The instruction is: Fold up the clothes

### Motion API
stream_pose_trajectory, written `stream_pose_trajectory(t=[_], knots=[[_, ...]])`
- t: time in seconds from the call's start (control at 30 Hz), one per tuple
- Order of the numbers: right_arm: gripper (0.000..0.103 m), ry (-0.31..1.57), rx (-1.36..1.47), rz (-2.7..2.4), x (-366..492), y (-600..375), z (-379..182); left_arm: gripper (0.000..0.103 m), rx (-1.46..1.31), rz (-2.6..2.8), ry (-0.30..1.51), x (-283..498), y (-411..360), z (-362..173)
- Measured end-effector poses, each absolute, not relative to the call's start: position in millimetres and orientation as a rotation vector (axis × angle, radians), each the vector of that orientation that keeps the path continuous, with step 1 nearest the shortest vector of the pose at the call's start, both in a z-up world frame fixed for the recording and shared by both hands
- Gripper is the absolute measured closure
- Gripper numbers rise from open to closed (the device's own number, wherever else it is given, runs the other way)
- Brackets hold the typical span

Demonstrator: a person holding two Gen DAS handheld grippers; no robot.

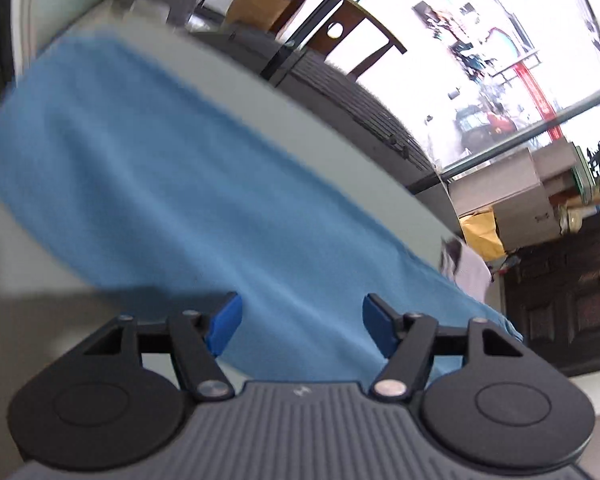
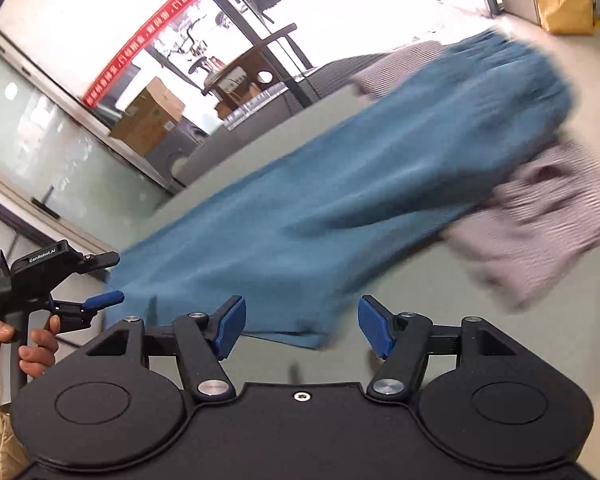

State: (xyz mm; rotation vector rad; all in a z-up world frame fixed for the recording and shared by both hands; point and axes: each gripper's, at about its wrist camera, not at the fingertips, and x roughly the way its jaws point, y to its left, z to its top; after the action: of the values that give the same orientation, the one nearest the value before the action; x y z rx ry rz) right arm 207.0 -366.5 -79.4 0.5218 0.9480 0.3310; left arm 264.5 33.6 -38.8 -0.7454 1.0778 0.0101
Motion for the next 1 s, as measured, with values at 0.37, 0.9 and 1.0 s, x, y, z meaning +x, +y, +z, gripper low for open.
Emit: stream_pose_trajectory(t=[0.37, 0.9, 1.0], knots=[[0.039, 0.884, 0.53, 0.283, 234, -473, -58, 0.027, -0.764, -0.071, 1.183, 256, -54, -81], [0.04, 0.873, 0.365, 0.346, 347, -473, -36, 0.017, -0.674, -0.011, 1.214, 320, -96, -94], [0.04, 0.887, 0.353, 0.375, 381, -486, -38, 0.016, -0.716, 0.046, 1.207, 318, -99, -95]])
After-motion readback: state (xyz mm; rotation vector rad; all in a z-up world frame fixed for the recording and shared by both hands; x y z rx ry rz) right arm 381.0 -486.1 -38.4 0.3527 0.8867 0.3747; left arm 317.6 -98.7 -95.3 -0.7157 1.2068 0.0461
